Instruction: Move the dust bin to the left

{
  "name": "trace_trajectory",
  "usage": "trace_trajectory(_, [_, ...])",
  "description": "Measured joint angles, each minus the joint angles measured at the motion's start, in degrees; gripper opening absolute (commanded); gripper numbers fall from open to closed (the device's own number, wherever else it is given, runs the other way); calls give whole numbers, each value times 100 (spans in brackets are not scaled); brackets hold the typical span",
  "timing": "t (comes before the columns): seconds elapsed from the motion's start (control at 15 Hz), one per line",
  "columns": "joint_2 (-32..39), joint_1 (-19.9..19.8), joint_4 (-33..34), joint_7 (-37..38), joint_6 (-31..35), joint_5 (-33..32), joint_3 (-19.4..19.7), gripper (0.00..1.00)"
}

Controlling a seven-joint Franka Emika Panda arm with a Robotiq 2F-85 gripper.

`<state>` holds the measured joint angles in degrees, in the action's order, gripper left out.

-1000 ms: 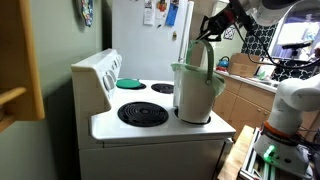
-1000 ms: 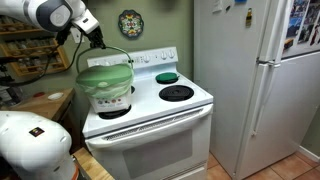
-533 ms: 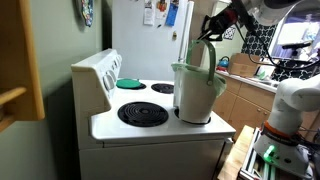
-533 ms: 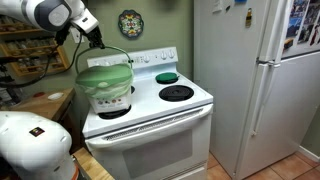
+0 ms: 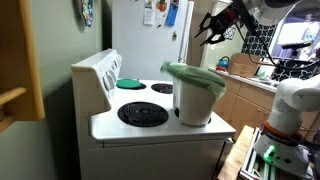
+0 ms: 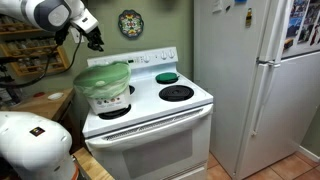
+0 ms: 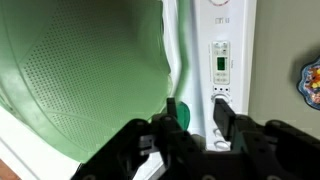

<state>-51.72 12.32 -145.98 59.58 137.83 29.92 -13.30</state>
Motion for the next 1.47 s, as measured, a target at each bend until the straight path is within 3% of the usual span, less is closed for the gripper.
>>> trace_trajectory(0.2, [-2, 0, 0, -12, 0, 15, 38, 98])
trace_trajectory(0.27, [-2, 0, 0, -23, 0, 25, 48, 100])
trace_trajectory(1.07, [-5, 43, 47, -95, -47, 176, 93, 100])
trace_trajectory(1.47, [-111, 65, 426, -163, -1051, 148, 125, 100])
